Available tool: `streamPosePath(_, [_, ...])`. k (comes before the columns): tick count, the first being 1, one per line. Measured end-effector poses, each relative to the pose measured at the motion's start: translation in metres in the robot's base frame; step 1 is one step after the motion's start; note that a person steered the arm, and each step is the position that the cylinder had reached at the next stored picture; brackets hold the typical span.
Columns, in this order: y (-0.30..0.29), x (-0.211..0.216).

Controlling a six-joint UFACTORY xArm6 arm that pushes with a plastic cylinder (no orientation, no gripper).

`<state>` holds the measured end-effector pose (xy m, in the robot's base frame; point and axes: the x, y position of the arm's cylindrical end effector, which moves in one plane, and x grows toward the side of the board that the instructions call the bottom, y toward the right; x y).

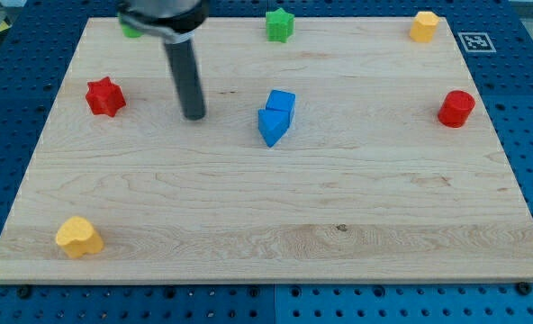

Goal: Separate the blue triangle and blue cube

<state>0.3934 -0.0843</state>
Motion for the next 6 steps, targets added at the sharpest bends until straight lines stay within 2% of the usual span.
streamPosePath(2, [0.104, 0.021])
streamPosePath(3, [0.125, 0.041])
streamPosePath(6, [0.125, 0.046])
